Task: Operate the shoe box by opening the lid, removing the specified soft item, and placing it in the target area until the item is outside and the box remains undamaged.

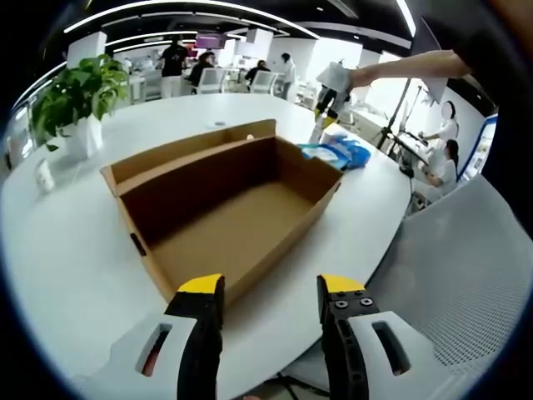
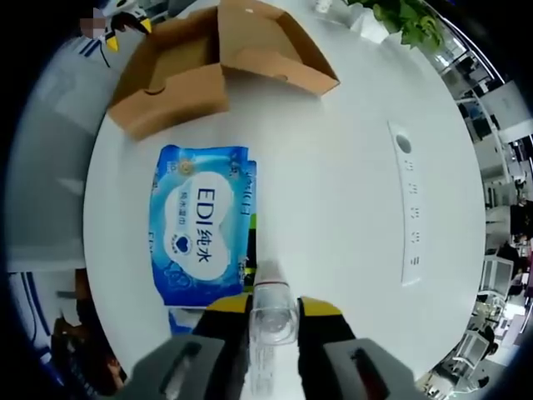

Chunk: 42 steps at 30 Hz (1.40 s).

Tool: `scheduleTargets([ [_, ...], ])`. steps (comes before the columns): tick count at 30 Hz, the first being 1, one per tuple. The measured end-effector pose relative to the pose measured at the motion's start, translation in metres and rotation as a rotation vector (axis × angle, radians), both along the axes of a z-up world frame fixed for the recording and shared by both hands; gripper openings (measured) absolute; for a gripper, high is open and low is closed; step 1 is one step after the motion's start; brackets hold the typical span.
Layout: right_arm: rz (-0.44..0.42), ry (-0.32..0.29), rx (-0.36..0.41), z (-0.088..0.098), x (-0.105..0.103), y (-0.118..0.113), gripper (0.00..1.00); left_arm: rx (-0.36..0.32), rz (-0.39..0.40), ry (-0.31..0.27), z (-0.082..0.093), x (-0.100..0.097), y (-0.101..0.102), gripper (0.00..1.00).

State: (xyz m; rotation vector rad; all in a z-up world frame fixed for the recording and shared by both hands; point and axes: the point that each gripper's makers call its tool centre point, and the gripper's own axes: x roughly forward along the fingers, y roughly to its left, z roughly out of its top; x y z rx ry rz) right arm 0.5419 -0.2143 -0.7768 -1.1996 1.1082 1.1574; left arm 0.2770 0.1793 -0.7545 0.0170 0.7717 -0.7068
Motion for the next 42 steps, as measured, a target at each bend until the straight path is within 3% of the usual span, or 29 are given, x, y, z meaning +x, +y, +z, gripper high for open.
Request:
scheduleTargets([
  [42, 0.019, 0.014, -0.031, -0.0079, 0.0036, -0.0067, 0.22, 0.0, 0.004, 0.007, -0.0016, 0.0016, 0.0051, 0.45],
])
